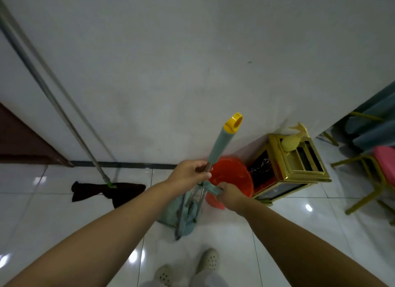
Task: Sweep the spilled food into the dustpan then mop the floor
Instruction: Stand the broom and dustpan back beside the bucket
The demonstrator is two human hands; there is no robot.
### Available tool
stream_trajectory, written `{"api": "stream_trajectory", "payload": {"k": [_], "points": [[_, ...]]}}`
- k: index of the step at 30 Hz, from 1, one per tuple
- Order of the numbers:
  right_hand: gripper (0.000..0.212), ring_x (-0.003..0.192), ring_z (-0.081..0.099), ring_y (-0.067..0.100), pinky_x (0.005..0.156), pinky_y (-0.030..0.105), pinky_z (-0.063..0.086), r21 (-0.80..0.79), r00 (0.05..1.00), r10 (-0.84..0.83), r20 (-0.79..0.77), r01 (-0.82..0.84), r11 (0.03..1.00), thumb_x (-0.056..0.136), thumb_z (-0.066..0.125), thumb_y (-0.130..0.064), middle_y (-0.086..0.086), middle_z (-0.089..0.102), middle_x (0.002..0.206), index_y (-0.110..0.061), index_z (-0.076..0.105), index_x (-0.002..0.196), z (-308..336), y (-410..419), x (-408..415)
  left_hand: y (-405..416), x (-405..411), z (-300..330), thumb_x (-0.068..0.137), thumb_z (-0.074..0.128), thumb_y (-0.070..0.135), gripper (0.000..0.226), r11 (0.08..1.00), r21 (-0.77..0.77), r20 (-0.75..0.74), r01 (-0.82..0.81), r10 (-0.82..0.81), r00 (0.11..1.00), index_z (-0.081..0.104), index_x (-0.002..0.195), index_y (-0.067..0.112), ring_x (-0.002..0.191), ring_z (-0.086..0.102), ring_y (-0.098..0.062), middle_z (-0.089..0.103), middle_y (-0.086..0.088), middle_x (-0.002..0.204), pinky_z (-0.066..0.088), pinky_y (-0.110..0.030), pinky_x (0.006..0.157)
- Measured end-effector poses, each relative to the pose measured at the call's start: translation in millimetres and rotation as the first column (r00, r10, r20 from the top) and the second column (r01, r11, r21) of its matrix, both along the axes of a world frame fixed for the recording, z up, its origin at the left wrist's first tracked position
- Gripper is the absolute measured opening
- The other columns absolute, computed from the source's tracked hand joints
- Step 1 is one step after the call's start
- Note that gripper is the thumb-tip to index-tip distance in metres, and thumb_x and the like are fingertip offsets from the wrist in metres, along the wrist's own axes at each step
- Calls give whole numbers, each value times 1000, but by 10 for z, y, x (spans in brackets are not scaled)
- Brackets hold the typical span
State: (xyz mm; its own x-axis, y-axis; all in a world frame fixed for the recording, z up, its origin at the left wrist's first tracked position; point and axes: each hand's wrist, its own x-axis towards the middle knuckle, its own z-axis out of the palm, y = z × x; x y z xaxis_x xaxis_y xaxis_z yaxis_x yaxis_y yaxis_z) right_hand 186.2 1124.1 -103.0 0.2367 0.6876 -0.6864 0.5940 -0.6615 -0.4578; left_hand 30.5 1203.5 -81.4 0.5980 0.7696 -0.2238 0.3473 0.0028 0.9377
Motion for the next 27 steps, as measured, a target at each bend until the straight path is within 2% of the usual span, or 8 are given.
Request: {"api": "stream_trajectory", "payload": {"k": [3,7,9,12,16,20,22,27], "points": [[15,75,53,13,67,24,47,21,998,41,57,-42,999,95,51,-14,-1,58,90,-14,60,106,-55,271,39,184,-13,-16,80,72,15,17,999,-7,3,-47,47,999,71,83,32,77,66,0,73,5,87,55,-23,77],[12,69,55,8,56,17,41,54,988,102,119,-109,993,96,48,-16,-4,60,85,-21,59,95,-141,626,152,439,67,-65,80,73,12,11,991,-19,-23,-133,133,991,75,91,13,87,69,-16,73,-12,96,56,-27,80],[16,79,60,15,65,25,48,43,968,175,182,-185,982,95,48,-14,0,63,94,-17,62,103,-160,814,232,567,148,-72,81,72,11,16,986,-38,-37,-163,162,986,73,96,6,95,69,-24,72,-16,100,56,-33,86],[24,101,61,28,88,40,52,12,939,254,233,-264,965,94,47,-13,9,64,111,-14,61,113,-174,1093,398,748,314,-73,82,70,8,18,973,-73,-37,-218,215,976,73,99,11,95,68,-17,72,-13,106,53,-19,82],[26,106,61,28,90,35,50,1,902,349,253,-361,933,95,45,-18,10,65,116,-12,64,112,-240,1409,667,962,560,-81,84,69,9,20,950,-116,-59,-289,284,957,72,102,14,95,66,-12,72,-8,107,49,-7,75],[35,118,54,28,102,40,43,35,912,364,191,-377,926,98,44,-27,8,59,128,-15,60,126,-332,1655,875,1125,786,-114,85,67,5,20,931,-111,-99,-348,338,936,70,105,7,95,64,-13,70,-12,109,49,-8,74],[34,123,51,27,106,39,39,60,904,379,200,-397,916,99,43,-23,10,55,133,-11,57,128,-376,1756,980,1188,891,-132,86,66,6,22,929,-101,-109,-356,346,932,70,107,7,94,62,-12,70,-12,108,48,-5,71],[34,117,55,28,99,34,45,9,849,443,288,-465,885,97,43,-17,11,57,128,-12,54,128,-394,1932,1206,1306,1089,-175,85,67,11,26,924,-79,-138,-373,361,922,70,111,13,87,64,-11,72,-7,101,50,-16,76]]}}
